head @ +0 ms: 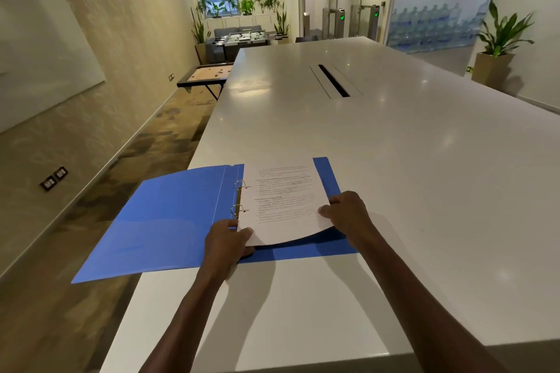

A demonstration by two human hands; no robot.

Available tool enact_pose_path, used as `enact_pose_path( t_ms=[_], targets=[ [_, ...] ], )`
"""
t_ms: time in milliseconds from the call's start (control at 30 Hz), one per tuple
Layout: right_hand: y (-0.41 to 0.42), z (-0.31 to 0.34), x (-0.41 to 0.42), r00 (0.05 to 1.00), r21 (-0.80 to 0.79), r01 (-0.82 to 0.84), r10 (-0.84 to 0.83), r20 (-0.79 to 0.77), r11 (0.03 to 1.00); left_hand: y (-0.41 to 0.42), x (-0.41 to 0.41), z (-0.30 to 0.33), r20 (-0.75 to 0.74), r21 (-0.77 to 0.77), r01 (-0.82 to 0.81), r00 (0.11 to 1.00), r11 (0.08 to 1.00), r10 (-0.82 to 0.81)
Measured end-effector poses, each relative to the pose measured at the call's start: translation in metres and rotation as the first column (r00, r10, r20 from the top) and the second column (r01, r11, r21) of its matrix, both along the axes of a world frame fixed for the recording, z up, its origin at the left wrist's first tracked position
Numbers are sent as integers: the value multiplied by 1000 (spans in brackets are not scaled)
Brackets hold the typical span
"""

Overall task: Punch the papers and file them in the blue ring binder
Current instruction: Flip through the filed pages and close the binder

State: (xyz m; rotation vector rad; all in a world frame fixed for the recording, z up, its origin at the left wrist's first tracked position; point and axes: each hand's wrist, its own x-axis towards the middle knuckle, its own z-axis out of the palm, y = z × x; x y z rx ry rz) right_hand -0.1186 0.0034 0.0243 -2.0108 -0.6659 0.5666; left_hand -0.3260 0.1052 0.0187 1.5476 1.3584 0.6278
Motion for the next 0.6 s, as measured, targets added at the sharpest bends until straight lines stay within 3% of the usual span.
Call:
enact_pose_path(
  t_ms=[67,133,200,300,400,500,600],
  targets=[
    [-2,1,-3,997,7,3,-4,74,1000,-1,-1,3,-313,178,108,949,978,-48],
    [-3,2,-7,986,7,-18,17,167,1000,-4,0,5,-578,345,198,815,917,42],
    [-4,2,-12,970,32,-49,39,241,998,-11,7,13,-609,464,212,781,860,136],
    [-4,1,-21,939,100,-128,88,334,987,-15,28,27,-474,427,261,880,866,-32],
    [-2,3,-36,914,127,-207,145,378,970,-13,50,39,-97,221,232,972,947,-215],
    [-4,8,-48,888,117,-285,216,406,951,-19,69,48,226,9,149,963,989,-147],
    [-2,8,-61,860,133,-345,255,443,929,-15,72,46,300,-37,102,950,994,-86]
  ],
)
